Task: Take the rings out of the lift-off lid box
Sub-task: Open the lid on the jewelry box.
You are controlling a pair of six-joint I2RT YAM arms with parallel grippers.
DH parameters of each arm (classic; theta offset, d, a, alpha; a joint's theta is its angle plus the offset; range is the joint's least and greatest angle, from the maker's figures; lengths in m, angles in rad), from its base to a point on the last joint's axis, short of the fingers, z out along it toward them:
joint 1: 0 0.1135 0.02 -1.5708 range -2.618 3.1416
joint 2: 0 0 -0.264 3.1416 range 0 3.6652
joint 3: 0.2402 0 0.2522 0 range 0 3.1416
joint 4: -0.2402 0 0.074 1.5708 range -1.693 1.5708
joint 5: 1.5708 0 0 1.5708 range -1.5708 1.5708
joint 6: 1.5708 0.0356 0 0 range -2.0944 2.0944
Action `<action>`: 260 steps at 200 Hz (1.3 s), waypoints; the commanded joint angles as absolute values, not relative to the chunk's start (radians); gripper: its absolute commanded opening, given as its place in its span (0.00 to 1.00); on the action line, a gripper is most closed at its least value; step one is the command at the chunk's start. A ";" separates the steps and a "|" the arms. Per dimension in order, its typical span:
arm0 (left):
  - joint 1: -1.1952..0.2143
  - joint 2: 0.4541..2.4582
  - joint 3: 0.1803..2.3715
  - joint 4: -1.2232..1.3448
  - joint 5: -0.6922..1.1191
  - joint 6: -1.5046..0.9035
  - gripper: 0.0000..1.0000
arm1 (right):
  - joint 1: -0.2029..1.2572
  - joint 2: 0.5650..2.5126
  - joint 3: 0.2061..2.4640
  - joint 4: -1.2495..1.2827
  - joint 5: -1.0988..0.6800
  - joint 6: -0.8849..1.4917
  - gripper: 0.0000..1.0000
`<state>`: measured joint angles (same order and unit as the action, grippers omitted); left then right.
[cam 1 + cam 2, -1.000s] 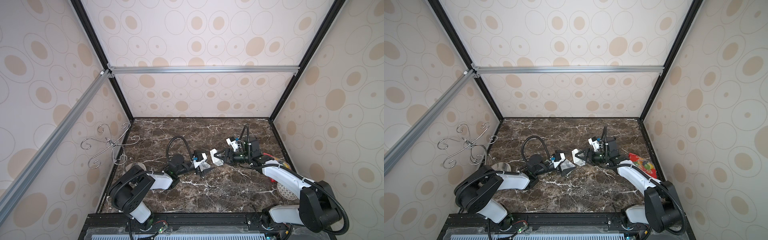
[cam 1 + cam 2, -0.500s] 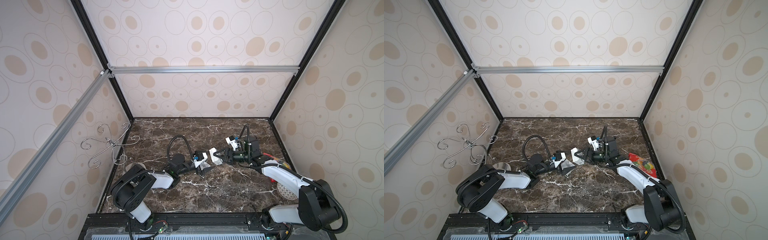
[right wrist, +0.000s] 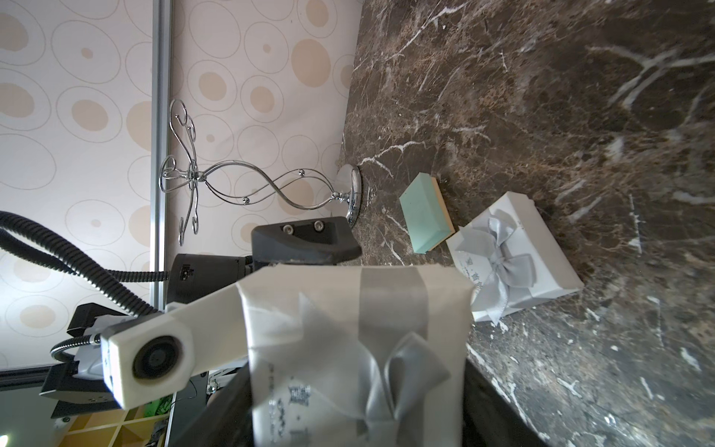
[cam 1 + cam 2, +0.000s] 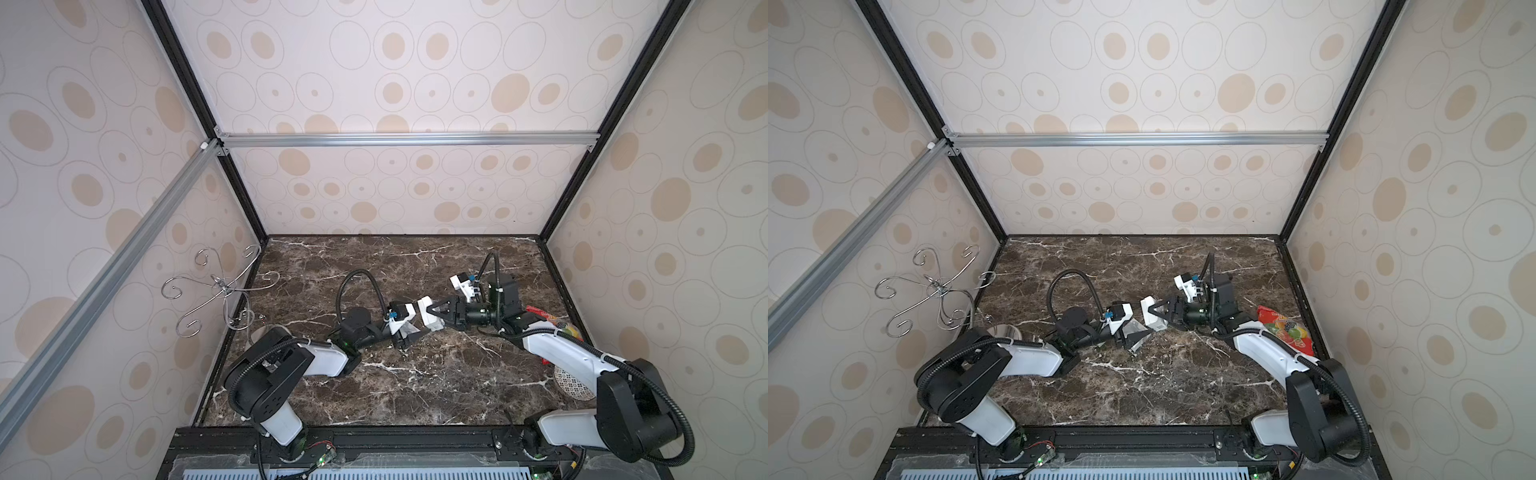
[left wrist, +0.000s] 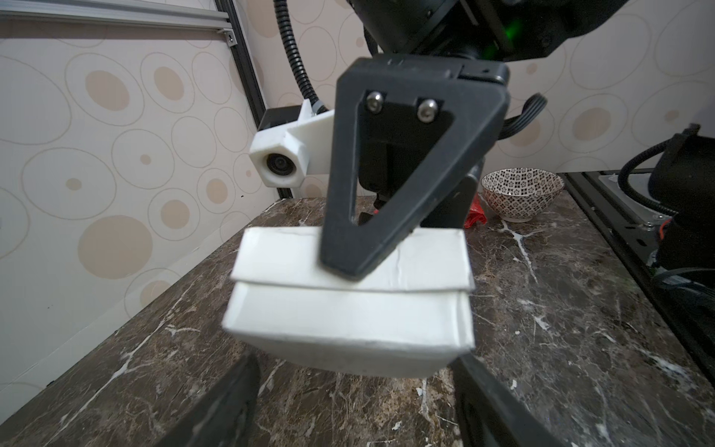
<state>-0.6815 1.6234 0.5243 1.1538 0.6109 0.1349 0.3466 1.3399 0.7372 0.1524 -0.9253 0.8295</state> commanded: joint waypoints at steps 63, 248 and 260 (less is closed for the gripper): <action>-0.690 1.643 0.564 1.171 0.609 0.137 0.77 | 0.346 1.357 0.713 0.227 -0.973 0.861 0.70; -0.690 1.634 0.572 1.163 0.638 0.144 0.65 | 0.361 1.394 0.701 0.271 -0.994 0.864 0.70; -0.690 1.635 0.571 1.162 0.638 0.141 0.64 | 0.362 1.394 0.701 0.269 -0.994 0.865 0.70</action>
<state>-0.6827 1.6382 0.5339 1.1339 0.6209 0.1349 0.3538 1.3827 0.7120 0.2493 -0.9771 0.8524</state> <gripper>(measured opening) 0.652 0.700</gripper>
